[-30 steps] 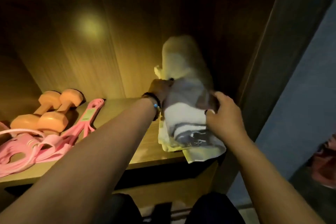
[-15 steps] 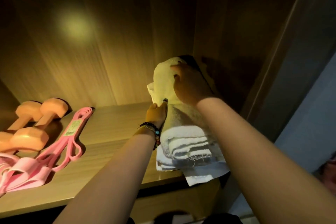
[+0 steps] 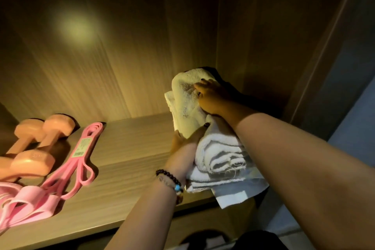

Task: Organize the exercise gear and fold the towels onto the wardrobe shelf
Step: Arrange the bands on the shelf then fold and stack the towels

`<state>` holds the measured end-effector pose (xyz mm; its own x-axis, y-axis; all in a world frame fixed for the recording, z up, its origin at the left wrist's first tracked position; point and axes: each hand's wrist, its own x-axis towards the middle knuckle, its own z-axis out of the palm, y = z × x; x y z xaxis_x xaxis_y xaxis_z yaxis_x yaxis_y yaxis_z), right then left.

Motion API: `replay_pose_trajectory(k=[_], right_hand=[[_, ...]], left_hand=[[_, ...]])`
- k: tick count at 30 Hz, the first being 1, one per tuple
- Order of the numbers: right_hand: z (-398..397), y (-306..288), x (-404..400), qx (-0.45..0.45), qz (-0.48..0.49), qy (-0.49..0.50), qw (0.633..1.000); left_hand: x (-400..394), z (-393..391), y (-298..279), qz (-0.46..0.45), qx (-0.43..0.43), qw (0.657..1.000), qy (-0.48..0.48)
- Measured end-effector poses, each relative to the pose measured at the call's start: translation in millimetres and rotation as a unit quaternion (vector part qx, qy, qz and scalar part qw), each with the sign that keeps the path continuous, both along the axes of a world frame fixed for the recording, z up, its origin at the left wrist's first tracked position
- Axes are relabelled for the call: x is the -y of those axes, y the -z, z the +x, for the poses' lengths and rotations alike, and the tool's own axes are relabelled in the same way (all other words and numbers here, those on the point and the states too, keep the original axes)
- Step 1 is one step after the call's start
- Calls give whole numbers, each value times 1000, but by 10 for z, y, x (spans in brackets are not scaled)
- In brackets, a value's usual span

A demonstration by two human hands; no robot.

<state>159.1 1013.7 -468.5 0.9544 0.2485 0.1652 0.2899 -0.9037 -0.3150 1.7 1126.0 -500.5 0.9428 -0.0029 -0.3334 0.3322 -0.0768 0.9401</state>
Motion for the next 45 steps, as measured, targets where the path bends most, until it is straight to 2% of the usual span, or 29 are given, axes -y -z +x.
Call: replay_pose_trajectory(k=[2,5,9,13,16,19,27,29,30,31,33,36,38,40,42,45], right_hand=[[-81,15,-17,6,31,-2,999],[-334,-93,-3,-1,36,-8,999],[-889,-126,66,-39,-39,-27,998],[-1288,-10,230,-77,-101,-11,992],[-1227,183,214,8,-92,-11,996],[-1153,279,157,21,-101,1,995],[-1132,216,221,-28,-60,-4,998],[-1130,181,237,-40,-51,-6,998],[-1127,162,249,-50,-47,-8,998],[-1132,142,255,-58,-45,-11,997],[-1144,102,261,-71,-45,-15,996],[-1163,16,269,-92,-47,-26,994],[-1174,-34,282,-106,-49,-36,992],[-1189,-81,300,-122,-36,-45,991],[-1219,-126,324,-142,-14,-56,988],[-1255,-173,349,-149,-17,-69,986]], left_hand=[[1,-170,66,-32,-33,999,9],[-14,-206,121,-45,-7,998,-37],[-5,-229,182,-106,45,992,-48],[-14,-291,307,-133,45,989,-35],[-20,-267,399,-187,69,979,-54],[-22,-266,435,-214,85,972,-54],[-41,-474,445,-106,146,984,0],[-23,-592,406,-41,192,980,-6],[1,-643,378,25,222,974,-23],[18,-679,363,110,254,960,-49],[44,-706,316,250,338,902,-97],[58,-608,204,376,448,805,-97],[81,-552,53,496,461,733,-63],[153,-514,-115,586,448,675,-25],[221,-489,-211,631,425,649,1],[266,-475,-183,654,408,637,8]])
